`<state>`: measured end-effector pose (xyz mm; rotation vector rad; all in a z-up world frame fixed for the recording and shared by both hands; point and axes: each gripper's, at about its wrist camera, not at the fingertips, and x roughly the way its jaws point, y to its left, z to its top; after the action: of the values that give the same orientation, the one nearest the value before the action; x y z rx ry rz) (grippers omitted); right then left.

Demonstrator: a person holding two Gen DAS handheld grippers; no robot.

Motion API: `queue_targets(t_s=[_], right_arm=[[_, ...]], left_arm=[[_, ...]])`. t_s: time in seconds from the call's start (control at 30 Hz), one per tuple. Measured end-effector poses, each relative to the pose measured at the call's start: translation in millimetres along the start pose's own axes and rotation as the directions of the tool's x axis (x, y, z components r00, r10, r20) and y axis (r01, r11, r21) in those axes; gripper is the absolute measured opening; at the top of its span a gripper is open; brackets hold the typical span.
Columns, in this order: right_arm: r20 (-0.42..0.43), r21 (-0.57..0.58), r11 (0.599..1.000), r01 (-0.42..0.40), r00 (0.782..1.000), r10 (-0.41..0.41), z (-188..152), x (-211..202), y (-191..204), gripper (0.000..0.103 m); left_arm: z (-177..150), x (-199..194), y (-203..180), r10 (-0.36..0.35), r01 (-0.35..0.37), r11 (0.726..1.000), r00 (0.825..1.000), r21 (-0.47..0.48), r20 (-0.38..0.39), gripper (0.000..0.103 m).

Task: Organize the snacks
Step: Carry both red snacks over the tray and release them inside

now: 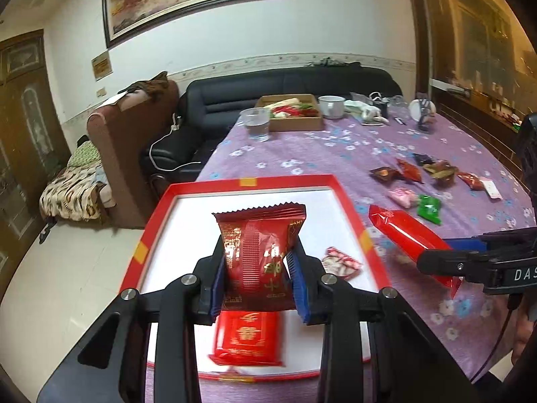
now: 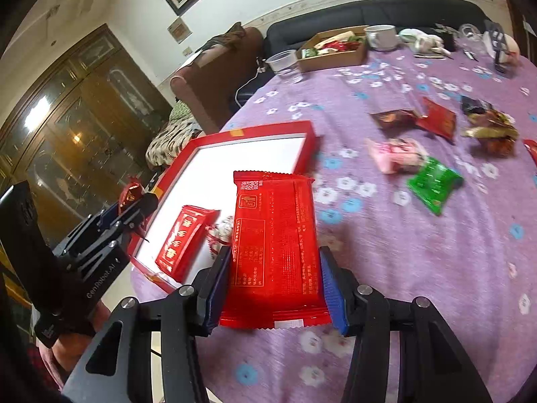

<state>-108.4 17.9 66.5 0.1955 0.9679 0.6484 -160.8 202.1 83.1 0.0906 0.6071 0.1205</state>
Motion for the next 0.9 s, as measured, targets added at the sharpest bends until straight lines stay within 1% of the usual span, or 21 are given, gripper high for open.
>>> queue_targets(t_s=[0.33, 0.6, 0.67, 0.7, 0.8, 0.87, 0.9], right_arm=[[-0.034, -0.035, 0.999, -0.007, 0.999, 0.006, 15, 34, 27, 0.051], [-0.054, -0.044, 0.999, -0.018, 0.998, 0.016, 23, 59, 38, 0.051], [-0.051, -0.041, 0.999, -0.023, 0.998, 0.02, 25, 63, 39, 0.052], [-0.047, -0.04, 0.999, -0.027, 0.999, 0.025, 26, 64, 40, 0.054], [-0.021, -0.05, 0.998, -0.046, 0.999, 0.045, 30, 62, 43, 0.054], [-0.003, -0.053, 0.997, -0.053, 0.999, 0.053, 32, 59, 42, 0.054], [0.007, -0.056, 0.997, -0.053, 0.999, 0.053, 32, 56, 41, 0.054]], left_arm=[[-6, 15, 21, 0.011, -0.012, 1.0, 1.0, -0.023, -0.02, 0.031], [-12, 30, 31, 0.036, -0.038, 0.999, 0.997, -0.036, -0.066, 0.032], [-13, 33, 33, 0.044, -0.047, 0.998, 0.996, -0.039, -0.074, 0.032], [-13, 33, 34, 0.053, -0.056, 0.998, 0.996, -0.041, -0.076, 0.032], [-14, 36, 34, 0.066, -0.07, 0.997, 0.994, -0.04, -0.086, 0.032], [-14, 39, 34, 0.075, -0.079, 0.996, 0.992, -0.04, -0.098, 0.035], [-14, 39, 35, 0.079, -0.084, 0.996, 0.992, -0.042, -0.101, 0.042]])
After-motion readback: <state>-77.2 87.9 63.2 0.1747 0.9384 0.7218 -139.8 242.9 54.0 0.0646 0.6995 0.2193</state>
